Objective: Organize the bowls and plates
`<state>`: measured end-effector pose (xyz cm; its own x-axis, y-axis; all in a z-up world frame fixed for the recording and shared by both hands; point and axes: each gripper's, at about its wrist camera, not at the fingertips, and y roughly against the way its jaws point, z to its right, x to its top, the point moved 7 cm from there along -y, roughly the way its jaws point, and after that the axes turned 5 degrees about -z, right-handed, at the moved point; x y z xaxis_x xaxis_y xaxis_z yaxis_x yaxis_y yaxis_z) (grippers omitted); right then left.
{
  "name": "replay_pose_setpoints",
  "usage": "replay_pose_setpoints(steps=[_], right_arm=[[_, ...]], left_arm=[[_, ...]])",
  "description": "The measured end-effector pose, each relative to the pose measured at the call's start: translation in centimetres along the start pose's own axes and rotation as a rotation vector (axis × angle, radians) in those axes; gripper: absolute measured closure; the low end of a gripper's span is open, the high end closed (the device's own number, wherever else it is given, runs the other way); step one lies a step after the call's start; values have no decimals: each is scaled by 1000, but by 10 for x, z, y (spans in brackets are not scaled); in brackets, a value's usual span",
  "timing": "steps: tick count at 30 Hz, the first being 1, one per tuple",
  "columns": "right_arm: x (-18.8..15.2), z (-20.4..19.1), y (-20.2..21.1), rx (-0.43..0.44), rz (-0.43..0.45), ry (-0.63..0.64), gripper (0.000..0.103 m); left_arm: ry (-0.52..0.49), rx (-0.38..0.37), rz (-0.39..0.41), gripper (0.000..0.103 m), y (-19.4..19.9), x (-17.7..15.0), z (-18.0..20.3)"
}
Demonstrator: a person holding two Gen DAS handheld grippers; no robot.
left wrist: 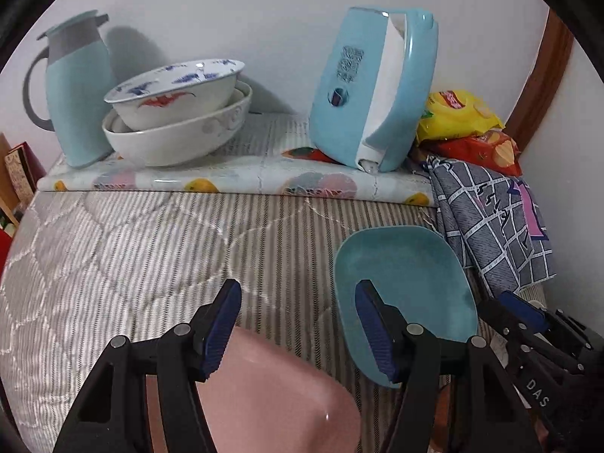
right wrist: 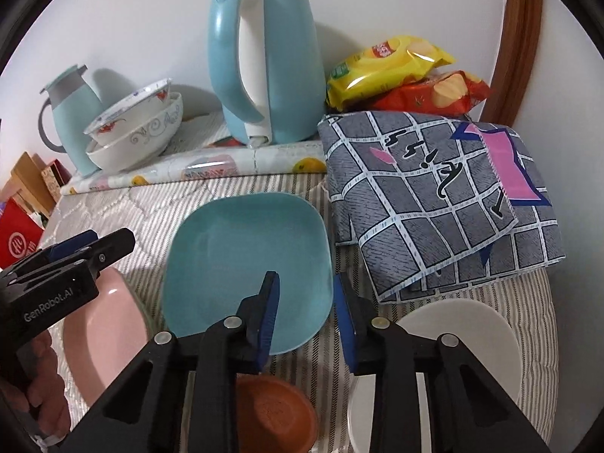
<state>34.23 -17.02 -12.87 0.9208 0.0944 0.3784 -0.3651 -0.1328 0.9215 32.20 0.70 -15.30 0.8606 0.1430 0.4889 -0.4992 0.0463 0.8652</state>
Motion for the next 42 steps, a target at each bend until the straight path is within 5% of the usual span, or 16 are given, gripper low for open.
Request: replay_pose_setpoints(steps=[20,25,34,42], right_arm=[[5,2,-40,-69,-95,-15,75],[4,2,-47,-79,-115,-3,75],[3,7,-51,-120,-105,6,94],[3,11,-47,-129,-93,1,99]], left_arm=[[-39,-28,-81,48,-35,-2,14],[-56,-30,-107,61,-47,-6,20],[-78,-33,-143,93,-63,-11,30],[-84,-24,-123,96,-62,-11,30]])
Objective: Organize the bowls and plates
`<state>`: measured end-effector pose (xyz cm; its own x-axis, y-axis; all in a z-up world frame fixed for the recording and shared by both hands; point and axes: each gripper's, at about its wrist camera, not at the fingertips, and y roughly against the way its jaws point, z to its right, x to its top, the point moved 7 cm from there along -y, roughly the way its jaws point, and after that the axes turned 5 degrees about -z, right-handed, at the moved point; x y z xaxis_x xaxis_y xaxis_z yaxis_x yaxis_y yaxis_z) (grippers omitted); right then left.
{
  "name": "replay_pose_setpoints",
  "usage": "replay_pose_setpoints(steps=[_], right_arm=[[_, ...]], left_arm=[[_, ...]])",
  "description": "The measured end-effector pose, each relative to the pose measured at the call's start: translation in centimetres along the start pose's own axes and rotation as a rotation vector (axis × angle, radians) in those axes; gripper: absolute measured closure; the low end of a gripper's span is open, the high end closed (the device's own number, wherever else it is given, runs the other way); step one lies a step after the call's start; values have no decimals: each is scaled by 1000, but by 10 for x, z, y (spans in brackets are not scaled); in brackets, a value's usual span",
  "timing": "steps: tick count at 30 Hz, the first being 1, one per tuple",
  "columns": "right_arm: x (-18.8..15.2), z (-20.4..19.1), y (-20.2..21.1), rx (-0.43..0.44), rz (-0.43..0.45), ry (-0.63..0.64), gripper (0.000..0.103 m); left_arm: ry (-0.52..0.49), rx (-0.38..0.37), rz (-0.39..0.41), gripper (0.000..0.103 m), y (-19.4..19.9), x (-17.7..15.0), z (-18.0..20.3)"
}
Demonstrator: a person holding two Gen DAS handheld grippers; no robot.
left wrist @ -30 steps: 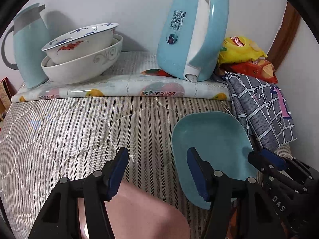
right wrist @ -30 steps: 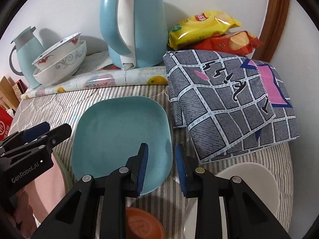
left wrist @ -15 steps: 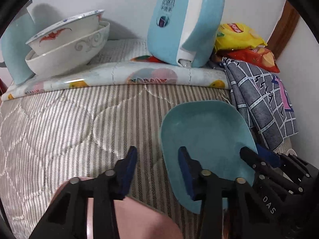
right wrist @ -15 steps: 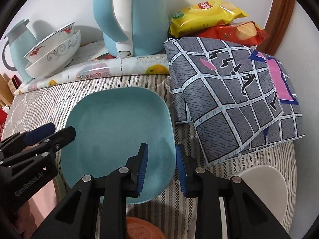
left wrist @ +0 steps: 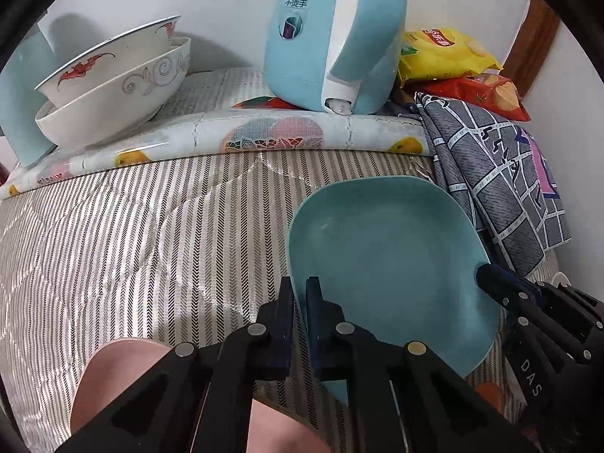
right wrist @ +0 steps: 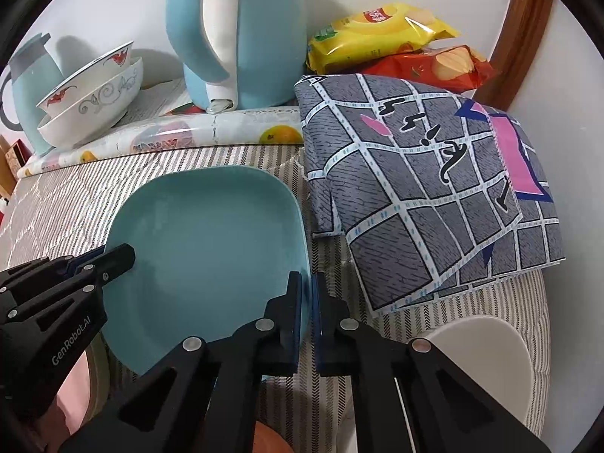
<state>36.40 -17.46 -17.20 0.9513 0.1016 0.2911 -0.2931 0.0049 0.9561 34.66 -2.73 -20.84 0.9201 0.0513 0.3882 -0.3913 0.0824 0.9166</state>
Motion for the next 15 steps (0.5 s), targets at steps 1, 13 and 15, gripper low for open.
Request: replay_pose_setpoints(steps=[1,13,15], right_arm=[[0,1,1,6,2,-5,99],[4,-2,26,36,57,-22,99],[5,-3,30,37,66,-22,99]], left_arm=[[2,-1,4,96,2,0,-1],[14,-6,61,96,33,8,-5],[17,-6,70,96,40,8,-5]])
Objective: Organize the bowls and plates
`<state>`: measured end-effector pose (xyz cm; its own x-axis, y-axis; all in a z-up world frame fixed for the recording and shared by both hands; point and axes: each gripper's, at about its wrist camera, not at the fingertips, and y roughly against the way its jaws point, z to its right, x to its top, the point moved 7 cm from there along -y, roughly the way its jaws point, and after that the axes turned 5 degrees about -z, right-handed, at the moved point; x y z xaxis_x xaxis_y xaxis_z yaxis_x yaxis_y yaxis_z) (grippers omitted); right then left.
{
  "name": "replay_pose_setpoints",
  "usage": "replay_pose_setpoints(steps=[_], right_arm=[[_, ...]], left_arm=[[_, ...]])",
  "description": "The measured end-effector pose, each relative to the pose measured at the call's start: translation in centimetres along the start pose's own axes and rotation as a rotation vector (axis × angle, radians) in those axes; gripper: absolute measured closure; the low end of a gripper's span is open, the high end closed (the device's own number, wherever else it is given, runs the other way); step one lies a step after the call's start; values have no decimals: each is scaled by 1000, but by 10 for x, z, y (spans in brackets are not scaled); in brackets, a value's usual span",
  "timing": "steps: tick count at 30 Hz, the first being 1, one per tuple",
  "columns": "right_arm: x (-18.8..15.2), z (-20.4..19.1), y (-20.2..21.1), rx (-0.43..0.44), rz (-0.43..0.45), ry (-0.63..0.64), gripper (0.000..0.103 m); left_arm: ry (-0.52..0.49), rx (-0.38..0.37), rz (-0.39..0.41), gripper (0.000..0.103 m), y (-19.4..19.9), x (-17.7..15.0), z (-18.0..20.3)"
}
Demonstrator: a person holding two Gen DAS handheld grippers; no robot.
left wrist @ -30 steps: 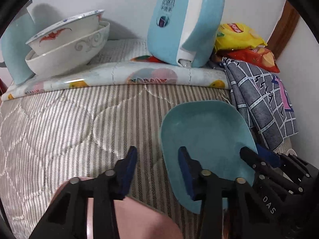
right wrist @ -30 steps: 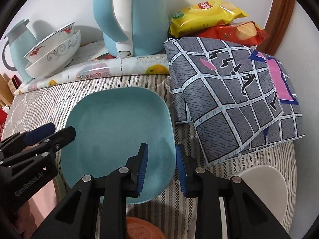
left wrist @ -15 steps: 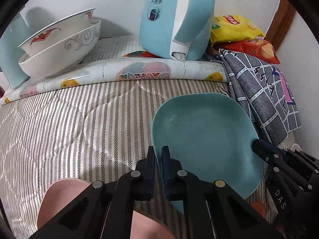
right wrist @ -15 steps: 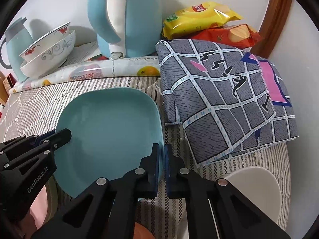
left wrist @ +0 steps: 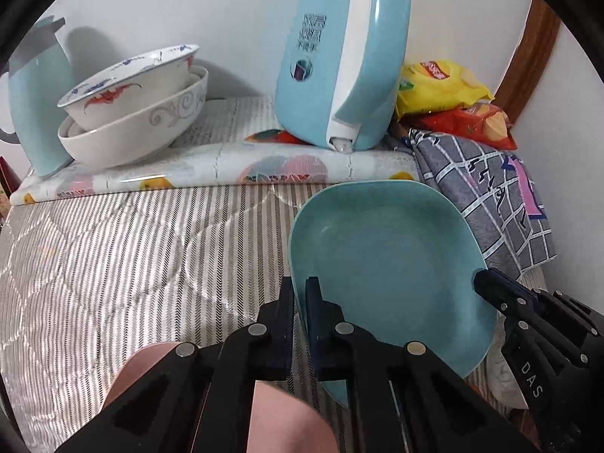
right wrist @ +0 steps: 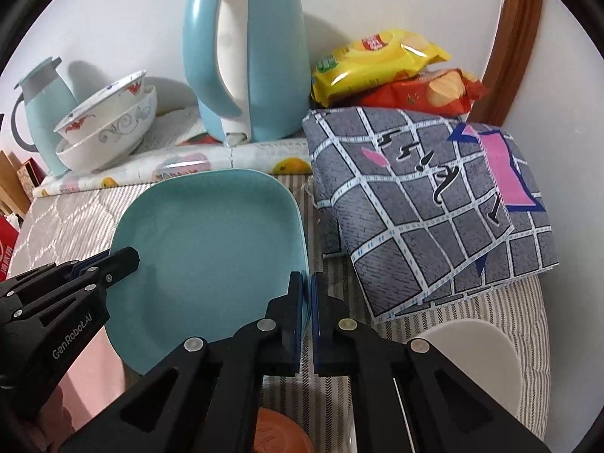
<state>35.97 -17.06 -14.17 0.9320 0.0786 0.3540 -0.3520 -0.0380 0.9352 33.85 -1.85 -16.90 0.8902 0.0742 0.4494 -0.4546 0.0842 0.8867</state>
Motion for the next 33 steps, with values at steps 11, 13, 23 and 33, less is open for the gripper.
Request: replay_pose_setpoints(steps=[11,13,23,33], right_arm=[[0,-15,29,28,33,1,100],[-3,-17,33,31,38,2,99],[-11,-21,54,47,55,-3,100],[-23,-23,78,53,78,-11,100]], left_arm=[[25,3,27,96,23,-7,-12],[30,2,31,96,28,-10,-13],[46,3,57,96,52,-20,-16],[47,5,77,96,74,-33,-15]])
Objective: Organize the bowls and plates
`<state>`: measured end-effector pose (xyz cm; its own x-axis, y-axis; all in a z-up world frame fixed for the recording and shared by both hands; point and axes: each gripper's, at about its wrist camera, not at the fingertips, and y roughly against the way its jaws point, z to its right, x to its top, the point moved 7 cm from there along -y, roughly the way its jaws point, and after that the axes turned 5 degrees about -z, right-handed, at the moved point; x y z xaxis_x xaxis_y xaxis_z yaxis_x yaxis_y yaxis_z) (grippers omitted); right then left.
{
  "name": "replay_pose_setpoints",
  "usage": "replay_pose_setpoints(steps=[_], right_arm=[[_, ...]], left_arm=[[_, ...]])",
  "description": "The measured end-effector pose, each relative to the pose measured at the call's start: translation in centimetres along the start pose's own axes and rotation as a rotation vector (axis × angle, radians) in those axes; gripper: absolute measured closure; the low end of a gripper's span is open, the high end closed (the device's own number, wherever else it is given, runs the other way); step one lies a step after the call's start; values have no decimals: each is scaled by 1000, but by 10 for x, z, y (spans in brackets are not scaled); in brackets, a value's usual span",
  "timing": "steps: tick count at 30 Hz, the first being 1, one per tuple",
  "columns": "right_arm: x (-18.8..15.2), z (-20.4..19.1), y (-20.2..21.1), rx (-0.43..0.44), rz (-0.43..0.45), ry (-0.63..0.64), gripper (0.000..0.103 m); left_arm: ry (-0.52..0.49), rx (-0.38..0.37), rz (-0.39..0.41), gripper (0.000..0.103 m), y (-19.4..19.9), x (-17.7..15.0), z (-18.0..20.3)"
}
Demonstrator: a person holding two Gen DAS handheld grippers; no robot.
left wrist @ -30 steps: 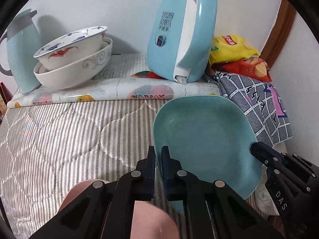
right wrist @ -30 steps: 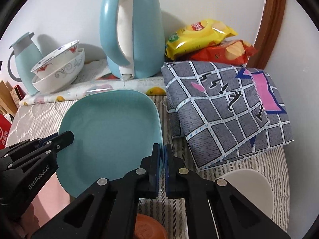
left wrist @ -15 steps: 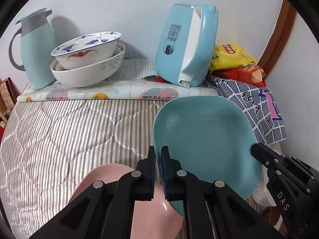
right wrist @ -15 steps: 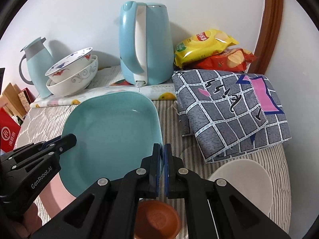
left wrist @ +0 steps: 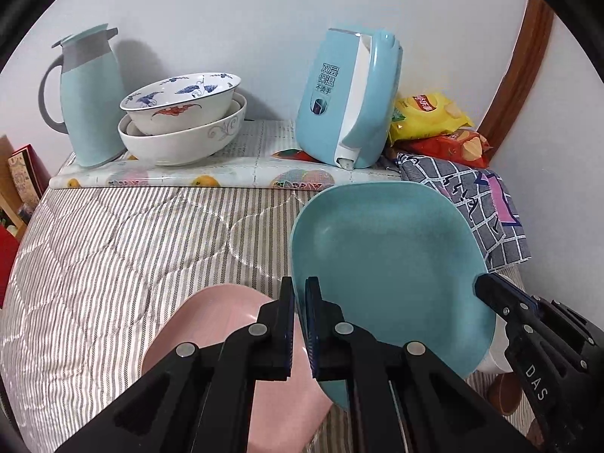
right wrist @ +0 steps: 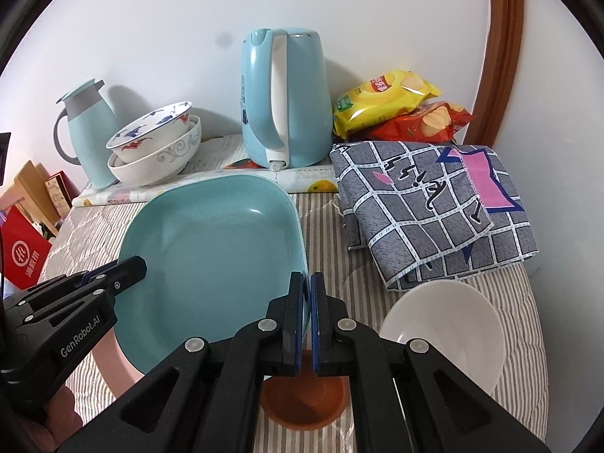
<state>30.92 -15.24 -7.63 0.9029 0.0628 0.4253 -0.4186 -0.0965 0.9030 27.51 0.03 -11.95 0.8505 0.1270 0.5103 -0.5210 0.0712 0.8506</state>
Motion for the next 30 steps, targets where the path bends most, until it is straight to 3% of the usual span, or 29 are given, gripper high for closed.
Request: replay_pose_setpoints(steps=[30], right_arm=[[-35,-26,40,55,23,-10,100]], left_arm=[[35,8,36,97,45,-33,-26]])
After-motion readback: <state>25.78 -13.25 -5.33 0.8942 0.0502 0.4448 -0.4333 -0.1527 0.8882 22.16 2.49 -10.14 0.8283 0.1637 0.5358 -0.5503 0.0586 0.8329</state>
